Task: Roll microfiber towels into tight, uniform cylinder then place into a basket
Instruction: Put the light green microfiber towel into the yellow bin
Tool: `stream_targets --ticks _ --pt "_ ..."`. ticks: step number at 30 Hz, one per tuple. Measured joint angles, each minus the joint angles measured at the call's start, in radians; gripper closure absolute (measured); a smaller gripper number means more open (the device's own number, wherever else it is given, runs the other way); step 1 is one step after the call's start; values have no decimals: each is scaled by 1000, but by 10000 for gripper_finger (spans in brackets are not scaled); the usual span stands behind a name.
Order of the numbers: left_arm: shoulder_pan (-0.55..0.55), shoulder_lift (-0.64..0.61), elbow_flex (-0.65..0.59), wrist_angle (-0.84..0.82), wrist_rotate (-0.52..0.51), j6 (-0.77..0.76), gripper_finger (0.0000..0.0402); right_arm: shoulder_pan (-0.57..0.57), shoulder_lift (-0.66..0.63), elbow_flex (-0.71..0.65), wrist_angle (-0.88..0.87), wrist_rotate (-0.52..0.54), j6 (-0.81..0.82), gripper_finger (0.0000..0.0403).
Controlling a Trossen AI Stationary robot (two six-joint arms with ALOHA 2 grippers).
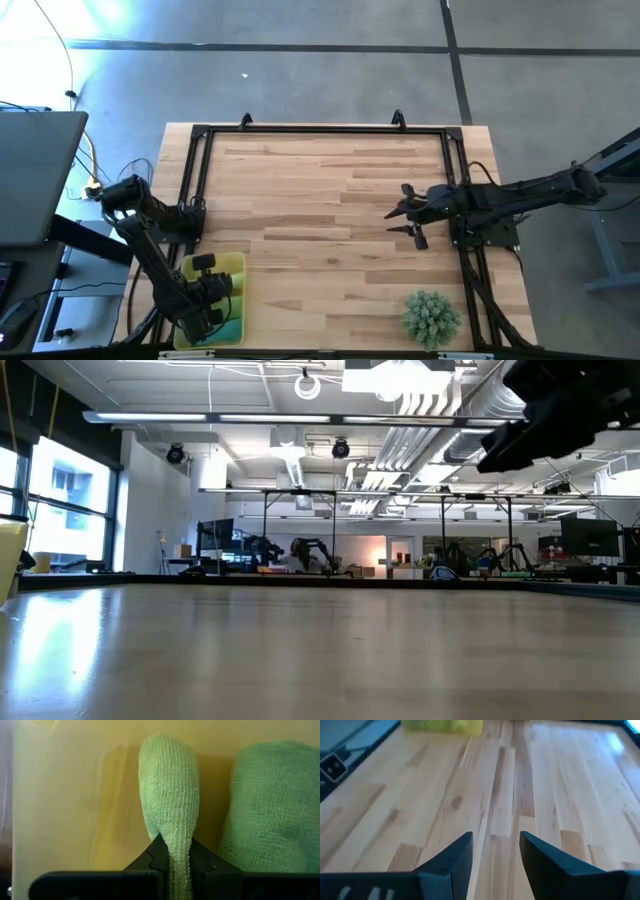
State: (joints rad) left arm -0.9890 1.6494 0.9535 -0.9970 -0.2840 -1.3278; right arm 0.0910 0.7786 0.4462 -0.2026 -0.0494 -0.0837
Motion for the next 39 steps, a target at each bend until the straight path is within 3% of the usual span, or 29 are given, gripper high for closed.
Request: stream_targets --ticks 8,15,27,39 --pt "0 28 0 30 65 23 384 0 -129 -206 275 15 65 247" --pt "0 27 -13 98 79 21 384 0 -150 -233 282 17 130 247" --pt "0 26 -39 128 29 -28 382 0 -159 -233 296 20 44 248" --pt "0 26 -39 127 27 -14 363 38 -158 -233 278 -32 42 305"
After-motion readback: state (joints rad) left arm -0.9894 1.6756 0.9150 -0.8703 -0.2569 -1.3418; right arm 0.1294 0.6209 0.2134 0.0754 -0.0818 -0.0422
